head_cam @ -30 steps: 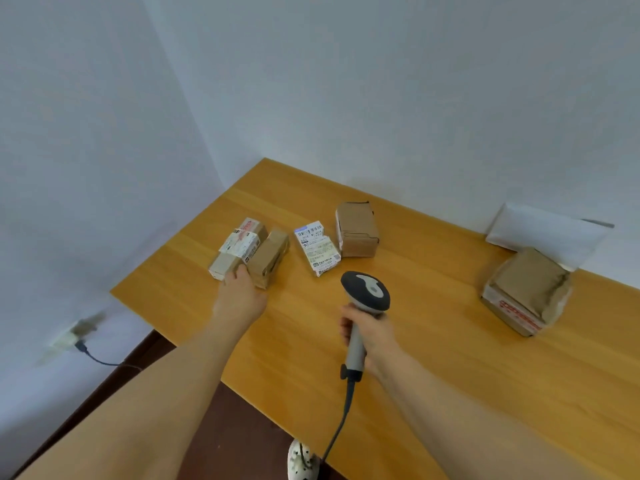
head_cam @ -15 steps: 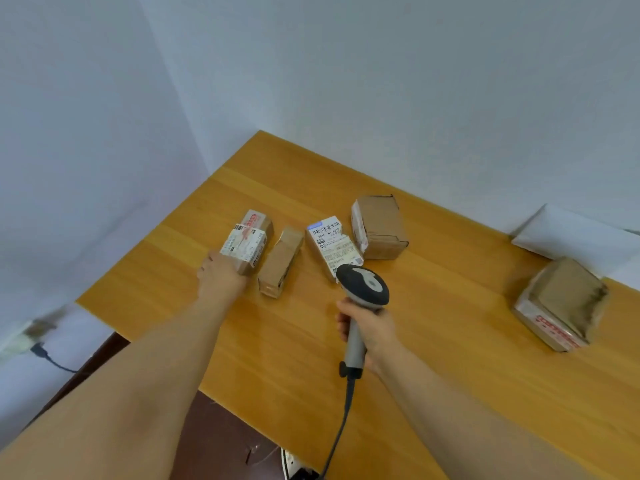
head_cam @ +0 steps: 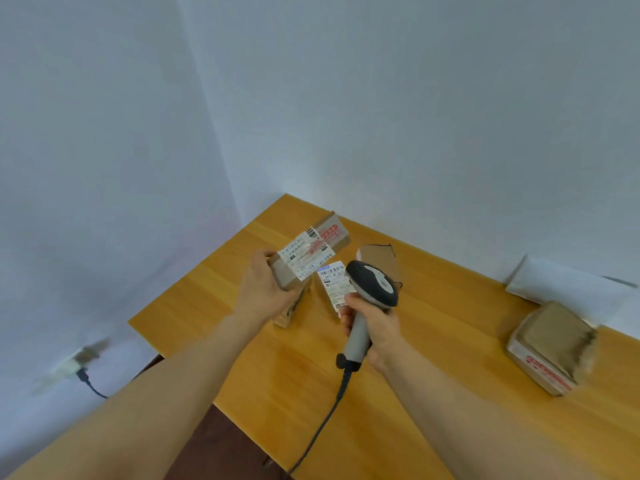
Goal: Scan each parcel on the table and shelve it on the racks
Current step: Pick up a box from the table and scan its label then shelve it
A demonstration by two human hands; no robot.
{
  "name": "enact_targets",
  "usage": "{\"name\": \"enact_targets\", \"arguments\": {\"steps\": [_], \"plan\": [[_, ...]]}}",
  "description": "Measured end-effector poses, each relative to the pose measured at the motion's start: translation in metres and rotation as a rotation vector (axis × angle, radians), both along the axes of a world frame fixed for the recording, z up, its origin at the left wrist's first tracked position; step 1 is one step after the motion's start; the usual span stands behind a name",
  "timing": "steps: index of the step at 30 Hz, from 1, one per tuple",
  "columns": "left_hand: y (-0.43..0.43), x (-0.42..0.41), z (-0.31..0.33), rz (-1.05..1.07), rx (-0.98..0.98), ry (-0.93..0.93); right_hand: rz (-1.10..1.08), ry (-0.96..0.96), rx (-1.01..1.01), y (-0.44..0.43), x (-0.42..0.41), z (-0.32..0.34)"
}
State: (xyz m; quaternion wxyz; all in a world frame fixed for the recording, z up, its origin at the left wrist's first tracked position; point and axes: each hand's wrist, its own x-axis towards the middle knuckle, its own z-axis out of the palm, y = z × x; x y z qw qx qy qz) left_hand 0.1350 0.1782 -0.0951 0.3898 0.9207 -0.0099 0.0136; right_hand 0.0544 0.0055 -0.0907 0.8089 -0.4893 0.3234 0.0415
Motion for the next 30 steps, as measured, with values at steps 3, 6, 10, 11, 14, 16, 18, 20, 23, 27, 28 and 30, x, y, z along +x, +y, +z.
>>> {"name": "enact_targets", "arguments": {"steps": [3, 6, 10, 11, 14, 16, 18, 20, 23, 27, 28, 30], "plan": [[-0.023, -0.011, 0.013, -0.030, 0.010, 0.020, -0.072, -0.042, 0.046, -0.022, -0.004, 0.012], [-0.042, -0.022, 0.021, -0.067, 0.032, 0.017, -0.106, -0.072, 0.069, -0.041, -0.011, 0.018], [-0.061, -0.032, 0.026, -0.131, 0.066, -0.052, -0.141, -0.081, 0.115, -0.059, -0.024, 0.024], [-0.064, -0.033, 0.027, -0.142, 0.078, -0.073, -0.150, -0.079, 0.128, -0.062, -0.027, 0.026], [-0.072, -0.036, 0.028, -0.162, 0.106, -0.101, -0.162, -0.082, 0.142, -0.070, -0.031, 0.029], [-0.077, -0.037, 0.029, -0.176, 0.114, -0.128, -0.169, -0.092, 0.142, -0.075, -0.032, 0.032], [-0.081, -0.040, 0.030, -0.188, 0.122, -0.157, -0.186, -0.100, 0.158, -0.078, -0.032, 0.035], [-0.084, -0.042, 0.030, -0.195, 0.122, -0.184, -0.214, -0.108, 0.187, -0.080, -0.031, 0.038], [-0.088, -0.045, 0.031, -0.237, 0.136, -0.210, -0.267, -0.125, 0.247, -0.079, -0.028, 0.040], [-0.085, -0.048, 0.029, -0.323, 0.154, -0.215, -0.282, -0.161, 0.309, -0.077, -0.026, 0.043], [-0.083, -0.048, 0.028, -0.342, 0.138, -0.231, -0.278, -0.162, 0.304, -0.078, -0.025, 0.044], [-0.080, -0.050, 0.027, -0.353, 0.112, -0.256, -0.266, -0.158, 0.277, -0.080, -0.024, 0.044]]}}
